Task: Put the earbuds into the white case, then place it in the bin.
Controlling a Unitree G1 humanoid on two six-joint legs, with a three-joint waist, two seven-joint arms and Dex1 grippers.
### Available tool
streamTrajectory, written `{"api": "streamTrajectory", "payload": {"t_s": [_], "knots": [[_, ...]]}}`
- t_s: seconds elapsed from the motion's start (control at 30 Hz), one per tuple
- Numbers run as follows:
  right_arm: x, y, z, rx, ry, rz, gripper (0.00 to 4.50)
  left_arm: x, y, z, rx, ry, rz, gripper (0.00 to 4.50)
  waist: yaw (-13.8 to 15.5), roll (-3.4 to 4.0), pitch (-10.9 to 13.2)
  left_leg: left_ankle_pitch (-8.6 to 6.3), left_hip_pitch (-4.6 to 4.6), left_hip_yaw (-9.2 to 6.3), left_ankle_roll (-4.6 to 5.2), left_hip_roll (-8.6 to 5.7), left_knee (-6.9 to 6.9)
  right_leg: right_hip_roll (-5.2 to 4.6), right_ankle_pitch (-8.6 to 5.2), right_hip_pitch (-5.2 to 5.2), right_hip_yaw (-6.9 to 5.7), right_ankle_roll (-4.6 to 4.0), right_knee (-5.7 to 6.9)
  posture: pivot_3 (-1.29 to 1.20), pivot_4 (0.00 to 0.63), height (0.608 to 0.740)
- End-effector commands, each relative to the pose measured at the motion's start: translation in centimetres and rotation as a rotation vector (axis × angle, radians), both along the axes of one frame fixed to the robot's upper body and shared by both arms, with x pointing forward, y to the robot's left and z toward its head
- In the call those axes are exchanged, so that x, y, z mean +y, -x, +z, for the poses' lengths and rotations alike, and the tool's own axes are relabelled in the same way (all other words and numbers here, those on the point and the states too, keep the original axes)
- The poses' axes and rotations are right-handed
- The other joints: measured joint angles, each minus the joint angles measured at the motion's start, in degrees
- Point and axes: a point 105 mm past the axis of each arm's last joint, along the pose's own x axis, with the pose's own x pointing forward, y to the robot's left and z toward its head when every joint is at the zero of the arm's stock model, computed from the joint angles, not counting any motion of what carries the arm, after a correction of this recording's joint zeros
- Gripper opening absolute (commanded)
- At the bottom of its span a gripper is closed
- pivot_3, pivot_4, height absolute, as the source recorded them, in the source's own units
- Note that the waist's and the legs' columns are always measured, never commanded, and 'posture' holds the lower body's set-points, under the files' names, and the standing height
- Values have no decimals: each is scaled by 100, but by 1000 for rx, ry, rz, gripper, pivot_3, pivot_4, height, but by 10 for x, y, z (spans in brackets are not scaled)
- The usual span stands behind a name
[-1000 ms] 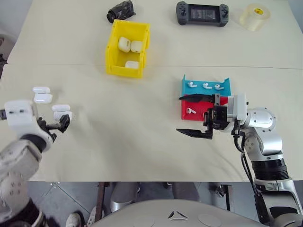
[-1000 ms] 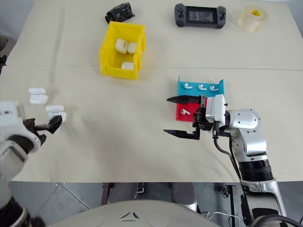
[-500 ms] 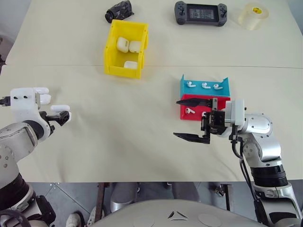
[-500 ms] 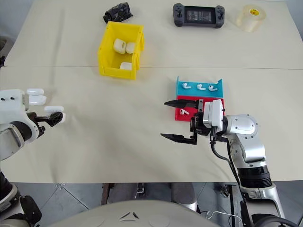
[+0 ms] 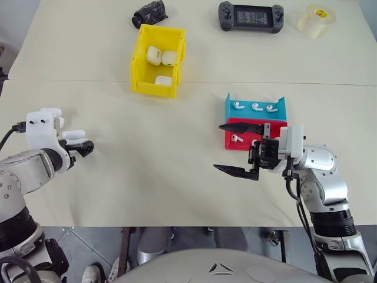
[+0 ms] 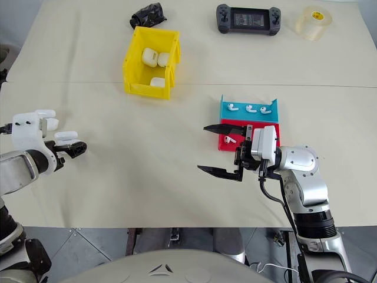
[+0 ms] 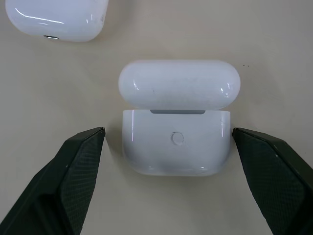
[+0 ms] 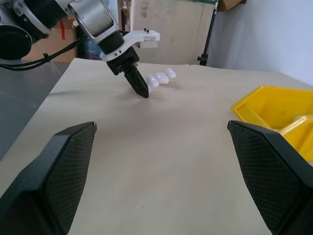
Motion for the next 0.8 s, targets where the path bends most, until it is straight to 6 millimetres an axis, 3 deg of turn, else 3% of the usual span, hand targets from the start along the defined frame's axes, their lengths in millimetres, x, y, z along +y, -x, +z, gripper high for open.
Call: {"api": "streamTrajectory", "payload": {"t_s": [0.03, 0.13, 0.27, 0.4, 0.57, 0.63, 0.7, 0.8], "knots": [[5, 0, 8, -45, -21, 11, 4500, 4, 2, -1, 1, -2, 32, 4457, 0, 0, 0, 0, 0, 0, 0, 0, 0, 0, 0, 0, 0, 0, 0, 0, 150, 740], [6, 0, 8, -47, -25, 12, 4500, 6, 4, -3, 3, -5, 52, 3905, 0, 0, 0, 0, 0, 0, 0, 0, 0, 0, 0, 0, 0, 0, 1, 0, 150, 740], [6, -1, 7, -47, -27, 13, 4500, 7, 5, -3, -4, -2, 63, 2803, -13, 0, 0, 0, 0, 0, 0, 0, 0, 1, 0, -1, 0, 0, 1, 0, 150, 740], [6, -2, 7, -48, -26, 13, 4500, 4, 4, 1, -64, 11, 59, 2789, -14, 1, 0, 3, 1, 0, -6, 2, -2, 4, -1, -1, -1, -1, 2, 0, 150, 740], [4, -3, 8, -48, -20, 6, 4500, -14, -5, 30, -366, 13, -126, 2789, -10, 0, 0, 3, -2, 1, -6, 2, -4, 3, -1, -4, -2, -3, -4, 0, 150, 740], [1, -4, 8, -48, -11, -8, 4500, -27, -2, 48, -520, -43, -296, 2789, -13, 0, 0, 3, -4, 2, -6, 2, -5, 0, -2, -3, -2, -4, -10, 0, 150, 740], [-7, -5, 10, -48, 5, -35, 4500, -51, 7, 63, -675, -23, -526, 2789, -12, 3, 2, 3, -5, 2, -6, 2, -6, -2, -3, 0, -4, -6, -18, 0, 150, 740], [-22, -6, 11, -50, 38, -84, 4500, -82, 18, 70, -806, 33, -795, 2789, 31, 10, 6, 3, -5, 0, -5, 1, -6, -12, -4, 8, -14, -9, -24, 0, 150, 740]]}}
